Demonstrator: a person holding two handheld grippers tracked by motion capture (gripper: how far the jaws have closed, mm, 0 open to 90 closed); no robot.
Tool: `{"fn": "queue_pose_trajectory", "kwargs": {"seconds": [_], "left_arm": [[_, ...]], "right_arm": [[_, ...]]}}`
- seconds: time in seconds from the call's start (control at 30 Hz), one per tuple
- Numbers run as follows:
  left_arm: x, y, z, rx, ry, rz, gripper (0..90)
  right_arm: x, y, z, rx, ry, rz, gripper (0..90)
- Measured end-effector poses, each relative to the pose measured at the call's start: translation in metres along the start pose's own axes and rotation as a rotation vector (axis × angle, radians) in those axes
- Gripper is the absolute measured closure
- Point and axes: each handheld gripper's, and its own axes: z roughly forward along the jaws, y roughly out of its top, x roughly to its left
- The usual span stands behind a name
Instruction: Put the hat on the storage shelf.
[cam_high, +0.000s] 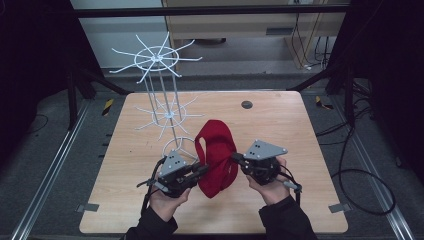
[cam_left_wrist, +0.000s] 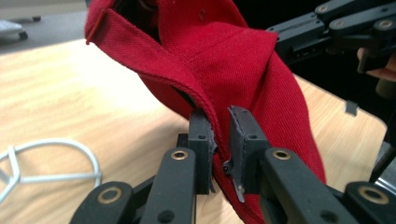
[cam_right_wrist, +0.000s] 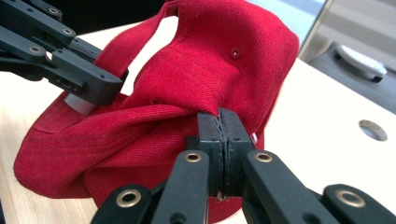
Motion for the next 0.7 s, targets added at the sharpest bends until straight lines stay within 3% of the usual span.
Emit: {"fn": "queue_pose_trajectory", "kwargs": {"seconds": [0.3,0.33,0.47,0.53,0.57,0.67,0.7], "left_arm": [[0.013,-0.026,-0.009,0.074,0.046,-0.003,79.3],[0.014,-0.029,-0.01,0.081,0.049,-0.008,79.5],[0.024,-0.046,-0.01,0.111,0.059,-0.037,79.5],[0.027,-0.052,-0.009,0.129,0.065,-0.047,79.5],[0.028,-0.058,-0.006,0.151,0.072,-0.042,79.5],[0.028,-0.062,-0.003,0.169,0.084,-0.035,79.5],[0.029,-0.064,-0.002,0.176,0.086,-0.041,79.5]], "right_arm": [[0.016,-0.007,0.033,0.048,0.054,0.0,87.9],[0.021,-0.01,0.042,0.073,0.073,-0.006,86.8],[0.028,-0.019,0.054,0.108,0.092,-0.008,85.2],[0.028,-0.025,0.056,0.112,0.11,0.009,82.0],[0.026,-0.03,0.056,0.095,0.115,0.032,76.0],[0.022,-0.038,0.053,0.066,0.119,0.064,70.7],[0.017,-0.046,0.049,0.058,0.088,0.092,68.4]]}}
